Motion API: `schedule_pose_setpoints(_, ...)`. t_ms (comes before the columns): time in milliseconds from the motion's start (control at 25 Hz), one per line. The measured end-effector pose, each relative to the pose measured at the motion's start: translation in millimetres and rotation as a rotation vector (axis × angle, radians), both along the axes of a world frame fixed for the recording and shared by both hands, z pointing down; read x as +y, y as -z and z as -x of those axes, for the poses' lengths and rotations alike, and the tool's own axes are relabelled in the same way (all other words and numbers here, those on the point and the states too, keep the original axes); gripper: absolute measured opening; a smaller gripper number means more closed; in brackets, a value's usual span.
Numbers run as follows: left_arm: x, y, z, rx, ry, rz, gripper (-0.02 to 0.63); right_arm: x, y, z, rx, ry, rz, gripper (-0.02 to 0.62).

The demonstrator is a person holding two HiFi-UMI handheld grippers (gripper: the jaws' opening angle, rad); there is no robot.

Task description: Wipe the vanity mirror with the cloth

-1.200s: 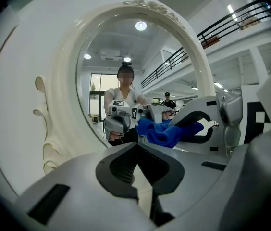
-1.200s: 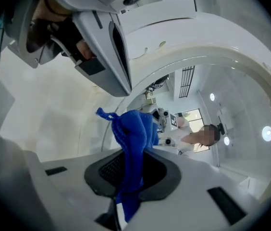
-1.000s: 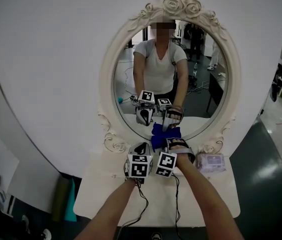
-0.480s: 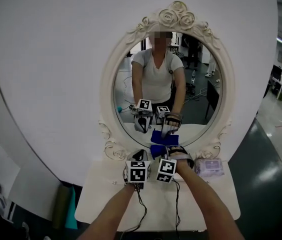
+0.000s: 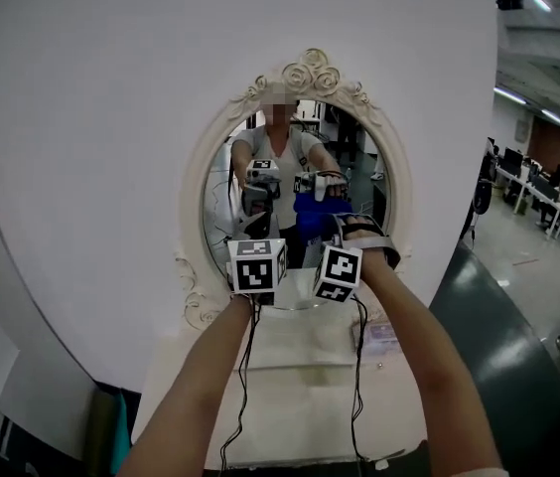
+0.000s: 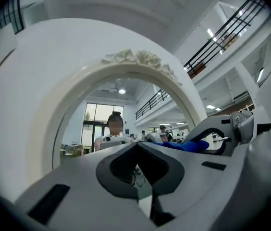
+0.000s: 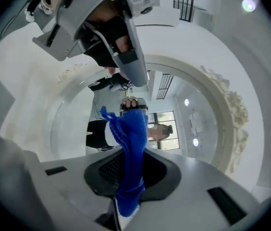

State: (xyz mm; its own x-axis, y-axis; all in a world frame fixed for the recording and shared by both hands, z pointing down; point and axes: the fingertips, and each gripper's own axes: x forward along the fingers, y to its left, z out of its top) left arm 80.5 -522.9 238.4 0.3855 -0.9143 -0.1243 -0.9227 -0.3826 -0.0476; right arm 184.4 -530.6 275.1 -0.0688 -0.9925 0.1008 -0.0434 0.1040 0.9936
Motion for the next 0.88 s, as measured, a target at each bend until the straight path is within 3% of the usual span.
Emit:
schedule_pose_setpoints(200,6.5,74.0,-20.9,0.003,-0.059,-0.033,0.005,9.3,91.7,-21.7,0.022,-0.016,-0.151,0.066)
schedule_pose_setpoints(440,12.6,132.8,-39.8,0.001,-0.055,-0.104,0.004,9.3,159.4,-25.8,0.04,-0.002,-0.266,0.066)
schedule_pose_setpoints(640,9.8,143.8,-44.8,-0.039,-0.036,-0.129,0.005,7.8,181.2,-28.4,0.163,-0.019,-0.358,0.066)
schedule_pose_setpoints(880,3.5,114.1,-54.6,-0.041,-0.054,-0.09,0.005,0.1,169.6,-38.5,0.192,-0.027,-0.358,0.066)
